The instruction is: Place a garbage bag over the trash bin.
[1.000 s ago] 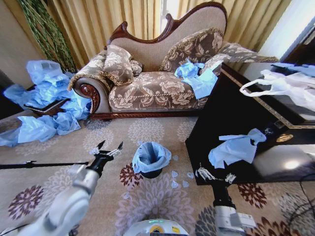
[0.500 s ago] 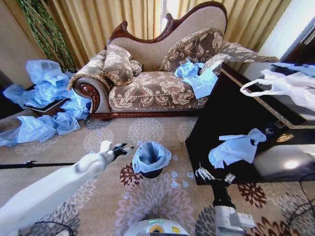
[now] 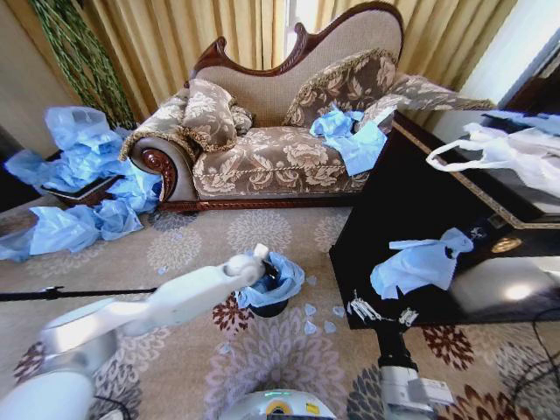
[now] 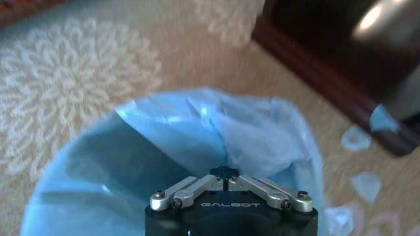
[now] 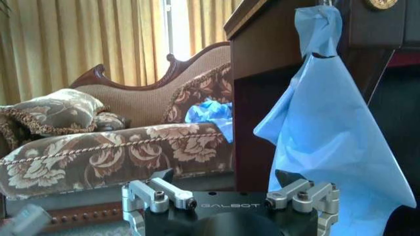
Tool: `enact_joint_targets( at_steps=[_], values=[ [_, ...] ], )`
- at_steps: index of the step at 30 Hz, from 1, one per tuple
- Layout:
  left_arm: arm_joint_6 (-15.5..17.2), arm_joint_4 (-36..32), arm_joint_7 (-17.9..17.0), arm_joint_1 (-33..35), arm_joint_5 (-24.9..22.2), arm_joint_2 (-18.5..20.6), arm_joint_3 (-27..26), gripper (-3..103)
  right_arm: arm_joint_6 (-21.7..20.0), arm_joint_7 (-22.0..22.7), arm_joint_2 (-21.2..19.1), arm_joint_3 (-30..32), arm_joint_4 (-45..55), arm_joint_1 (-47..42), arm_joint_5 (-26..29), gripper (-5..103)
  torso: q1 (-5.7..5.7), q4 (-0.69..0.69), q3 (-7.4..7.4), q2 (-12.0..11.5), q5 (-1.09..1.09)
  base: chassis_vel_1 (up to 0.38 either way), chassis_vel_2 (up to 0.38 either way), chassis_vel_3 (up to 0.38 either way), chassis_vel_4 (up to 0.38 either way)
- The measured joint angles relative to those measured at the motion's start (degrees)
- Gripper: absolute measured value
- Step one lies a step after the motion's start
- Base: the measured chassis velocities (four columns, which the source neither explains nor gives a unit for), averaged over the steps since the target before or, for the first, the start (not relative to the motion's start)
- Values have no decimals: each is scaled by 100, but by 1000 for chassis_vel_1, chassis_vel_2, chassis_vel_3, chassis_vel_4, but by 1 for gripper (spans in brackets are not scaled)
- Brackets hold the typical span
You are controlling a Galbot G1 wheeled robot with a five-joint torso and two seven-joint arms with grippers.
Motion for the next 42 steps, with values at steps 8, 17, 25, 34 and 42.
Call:
enact_joint_targets(
  at_steps=[8, 17, 25, 34, 42],
  values=[
    [178, 1458, 54, 47, 560, -665, -51, 0, 0, -2, -1, 0, -2, 1, 3, 100, 0, 0, 0, 0, -1, 0, 0, 0, 0],
    [27, 1939, 260, 107, 775, -434, -226, 0, -1, -4, -1, -1, -2, 1, 3, 100, 0, 3, 0, 0, -3, 0, 0, 0, 0],
    [-2, 1418, 144, 194, 522, -503, -262, 0, -1, -5, -1, 0, -2, 1, 3, 100, -1, 2, 0, 0, -1, 0, 0, 0, 0],
    [-602, 2943, 380, 156, 1150, -1539, -318, 0, -1, -4, -2, -1, -2, 2, 3, 100, -1, 4, 0, 0, 0, 0, 0, 0, 0],
    [-795, 3343, 449, 180, 1301, -1936, -712, 0, -1, -4, -2, -1, -3, 2, 4, 100, -1, 3, 0, 0, -2, 0, 0, 0, 0]
  ],
)
